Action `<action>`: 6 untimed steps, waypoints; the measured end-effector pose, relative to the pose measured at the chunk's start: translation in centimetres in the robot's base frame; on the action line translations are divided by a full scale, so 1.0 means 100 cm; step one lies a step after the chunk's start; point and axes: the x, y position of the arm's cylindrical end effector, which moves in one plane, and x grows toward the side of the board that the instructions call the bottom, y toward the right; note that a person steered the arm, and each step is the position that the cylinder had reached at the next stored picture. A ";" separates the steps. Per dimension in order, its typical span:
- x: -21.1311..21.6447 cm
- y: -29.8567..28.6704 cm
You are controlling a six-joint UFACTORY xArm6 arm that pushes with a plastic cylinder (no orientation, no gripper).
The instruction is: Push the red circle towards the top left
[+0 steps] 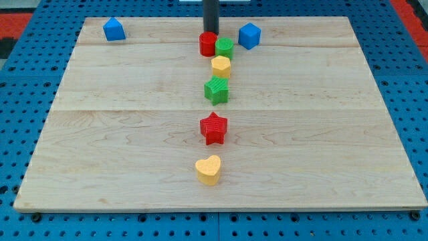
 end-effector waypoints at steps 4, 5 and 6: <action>0.035 -0.166; 0.038 -0.234; 0.039 -0.316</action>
